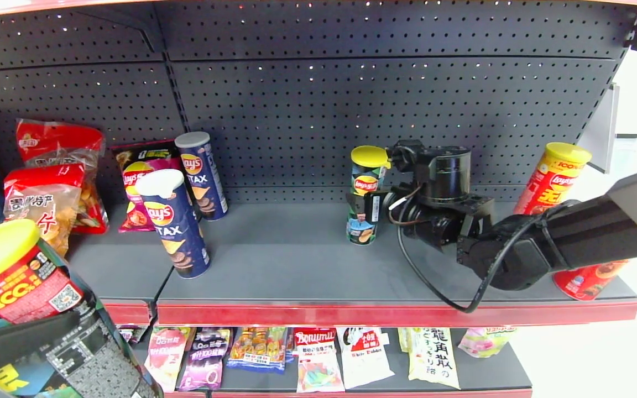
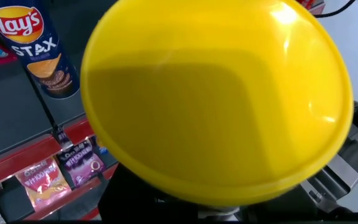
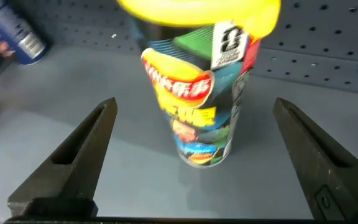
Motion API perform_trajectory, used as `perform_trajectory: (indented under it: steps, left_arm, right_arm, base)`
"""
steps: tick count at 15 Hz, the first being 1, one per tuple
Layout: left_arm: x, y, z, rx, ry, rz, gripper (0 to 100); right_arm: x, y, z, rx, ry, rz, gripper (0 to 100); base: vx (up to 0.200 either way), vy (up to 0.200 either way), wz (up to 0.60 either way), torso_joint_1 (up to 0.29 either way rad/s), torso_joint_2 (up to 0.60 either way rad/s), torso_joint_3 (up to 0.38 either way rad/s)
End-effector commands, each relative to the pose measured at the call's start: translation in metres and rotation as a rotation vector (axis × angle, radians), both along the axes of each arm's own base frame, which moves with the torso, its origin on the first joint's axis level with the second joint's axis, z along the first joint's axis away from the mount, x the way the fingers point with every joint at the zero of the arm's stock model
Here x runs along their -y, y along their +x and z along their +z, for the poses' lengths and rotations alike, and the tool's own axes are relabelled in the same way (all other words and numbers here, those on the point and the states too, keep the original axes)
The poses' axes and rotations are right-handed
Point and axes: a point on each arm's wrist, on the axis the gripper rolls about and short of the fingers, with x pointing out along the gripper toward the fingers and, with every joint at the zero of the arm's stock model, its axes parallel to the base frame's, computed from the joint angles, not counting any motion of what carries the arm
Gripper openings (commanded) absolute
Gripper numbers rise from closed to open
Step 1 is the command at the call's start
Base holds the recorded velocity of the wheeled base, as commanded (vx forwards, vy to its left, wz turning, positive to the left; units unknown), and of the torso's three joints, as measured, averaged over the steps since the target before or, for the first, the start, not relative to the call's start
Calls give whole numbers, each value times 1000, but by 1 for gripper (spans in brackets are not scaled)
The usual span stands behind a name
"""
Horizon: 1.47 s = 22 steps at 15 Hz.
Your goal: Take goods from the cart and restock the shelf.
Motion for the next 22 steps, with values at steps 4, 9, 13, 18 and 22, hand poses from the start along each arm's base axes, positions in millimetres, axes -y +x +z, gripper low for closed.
perform_trajectory:
  steps: [4, 9, 13, 18, 22]
  left_arm:
    - [0, 0, 0, 0, 0, -1, 0]
    - [0, 0, -1, -5, 0, -4, 0]
    - [0, 0, -2, -8, -1, -7, 0]
    - [0, 0, -2, -11, -2, -8, 0]
    - [0, 1, -2, -10, -2, -8, 0]
  right_arm:
    - [-6, 6, -7, -1, -14, -40, 100]
    - [-17, 14, -11, 18, -23, -97, 100]
    - [-19, 19, -14, 24, -32, -139, 100]
    - [-25, 29, -13, 49, -22, -174, 100]
    - [-28, 29, -13, 53, -29, -191, 100]
  base:
    - [0, 0, 0, 0, 0, 0]
    - [0, 0, 0, 0, 0, 0]
    - [0, 0, 0, 0, 0, 0]
    - [0, 0, 0, 0, 0, 0]
    - [0, 0, 0, 0, 0, 0]
